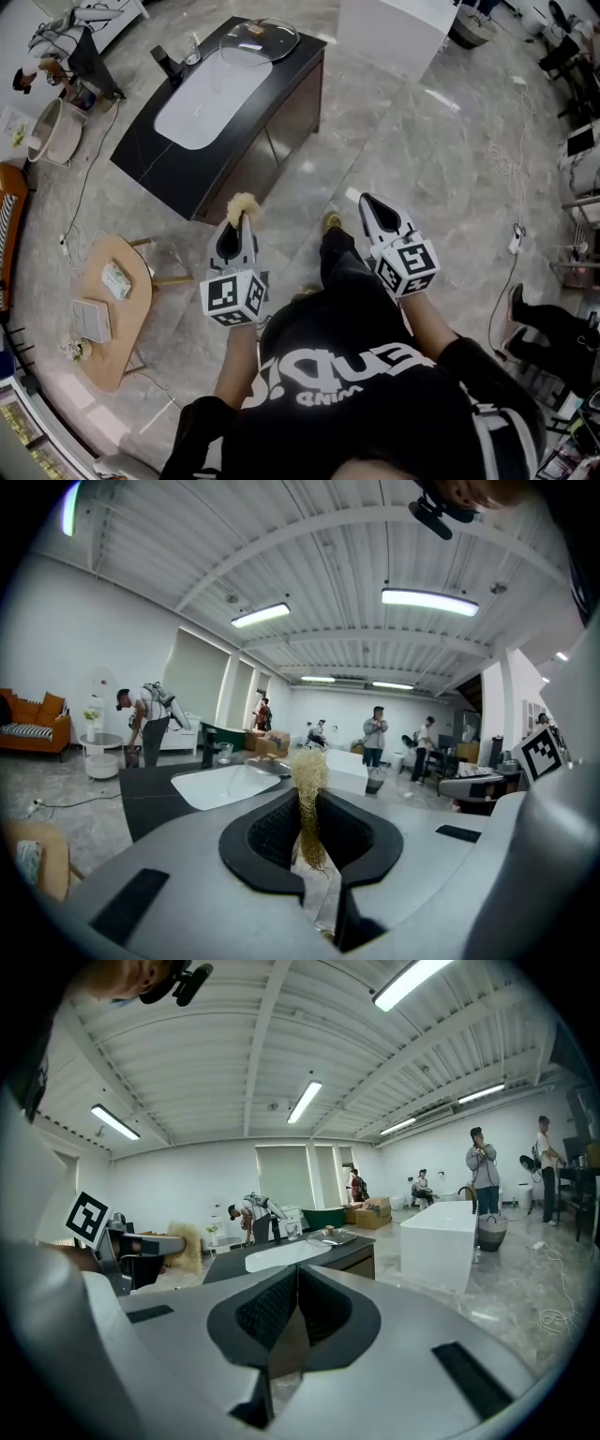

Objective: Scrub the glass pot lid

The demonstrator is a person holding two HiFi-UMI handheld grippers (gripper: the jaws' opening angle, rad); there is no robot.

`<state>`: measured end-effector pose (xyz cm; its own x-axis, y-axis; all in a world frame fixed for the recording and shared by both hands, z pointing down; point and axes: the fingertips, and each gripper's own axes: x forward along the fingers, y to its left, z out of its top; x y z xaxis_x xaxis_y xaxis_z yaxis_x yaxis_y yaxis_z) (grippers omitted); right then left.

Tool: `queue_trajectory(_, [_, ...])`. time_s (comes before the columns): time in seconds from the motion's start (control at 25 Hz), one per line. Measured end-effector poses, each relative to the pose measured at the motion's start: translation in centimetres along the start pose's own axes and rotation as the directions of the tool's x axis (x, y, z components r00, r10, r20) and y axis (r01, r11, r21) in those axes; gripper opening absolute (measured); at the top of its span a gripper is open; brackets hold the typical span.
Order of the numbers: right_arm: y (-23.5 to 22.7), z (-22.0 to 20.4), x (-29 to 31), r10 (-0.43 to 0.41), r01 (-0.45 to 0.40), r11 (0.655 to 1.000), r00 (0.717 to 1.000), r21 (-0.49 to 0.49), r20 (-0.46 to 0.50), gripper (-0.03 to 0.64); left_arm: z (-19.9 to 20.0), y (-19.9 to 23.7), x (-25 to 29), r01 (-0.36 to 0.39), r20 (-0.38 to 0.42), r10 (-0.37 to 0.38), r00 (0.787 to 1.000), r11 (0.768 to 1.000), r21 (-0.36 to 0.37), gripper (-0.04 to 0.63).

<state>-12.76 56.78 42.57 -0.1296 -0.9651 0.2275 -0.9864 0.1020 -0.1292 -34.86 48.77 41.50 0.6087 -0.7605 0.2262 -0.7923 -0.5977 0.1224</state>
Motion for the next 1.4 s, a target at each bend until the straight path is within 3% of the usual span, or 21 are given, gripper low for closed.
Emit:
queue_trajectory(0.32, [-4.1, 2.4, 6.0, 0.030, -0.030, 1.000, 0.999, -0.009, -0.016, 0.014, 2.7, 0.7, 6.9, -0.003, 0.010, 0.003, 1.000, 1.000, -0.003, 0.048])
queue_trajectory(1.0, [-16.0, 8.4, 18.5, 0.143, -0.144, 0.989, 0.989, -0.045, -0.022, 0.014, 7.9, 0.2, 22.8, -0.108, 0.043, 0.109, 0.993, 0.994, -0.037, 0.048])
queue_trajectory(1.4, [-19.6, 9.3, 24.1, 0.207, -0.208, 0.978, 0.978, -0.028, -0.028, 0.014, 9.1, 0.8, 27.1, -0.179, 0.044, 0.181, 0.983, 0.983, -0.038, 0.048])
